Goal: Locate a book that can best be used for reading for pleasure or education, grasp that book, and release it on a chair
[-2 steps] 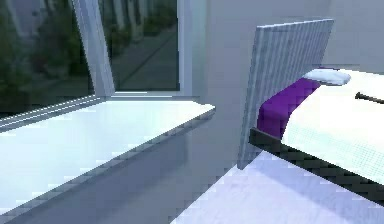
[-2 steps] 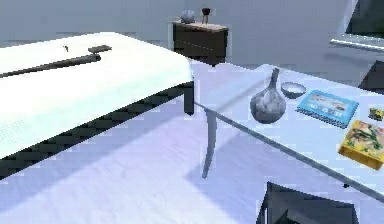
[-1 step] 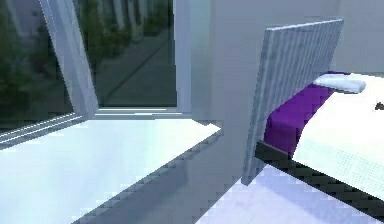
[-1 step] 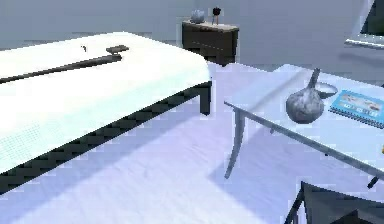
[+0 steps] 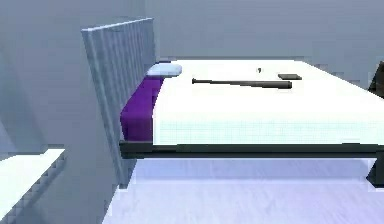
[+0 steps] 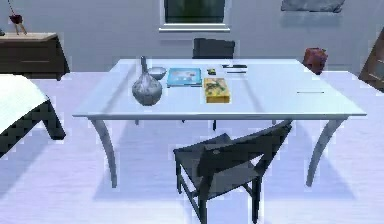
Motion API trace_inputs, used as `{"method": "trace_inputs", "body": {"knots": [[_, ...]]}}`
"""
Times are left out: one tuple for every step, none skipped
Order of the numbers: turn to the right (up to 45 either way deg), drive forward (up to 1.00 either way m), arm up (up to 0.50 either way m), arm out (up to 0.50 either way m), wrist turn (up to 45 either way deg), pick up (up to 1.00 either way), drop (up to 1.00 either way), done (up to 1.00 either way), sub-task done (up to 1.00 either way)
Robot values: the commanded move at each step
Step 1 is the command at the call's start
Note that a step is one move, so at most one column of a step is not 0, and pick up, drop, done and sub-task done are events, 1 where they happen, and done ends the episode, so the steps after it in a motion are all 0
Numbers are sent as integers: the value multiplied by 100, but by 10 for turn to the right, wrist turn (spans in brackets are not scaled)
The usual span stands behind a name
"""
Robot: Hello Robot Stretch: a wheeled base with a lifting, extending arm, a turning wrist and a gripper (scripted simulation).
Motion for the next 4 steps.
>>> {"method": "trace_inputs", "body": {"knots": [[450, 0, 0, 0, 0, 0, 0, 0, 0], [150, 0, 0, 0, 0, 0, 0, 0, 0], [0, 60, 0, 0, 0, 0, 0, 0, 0], [-360, 0, 0, 0, 0, 0, 0, 0, 0]]}}
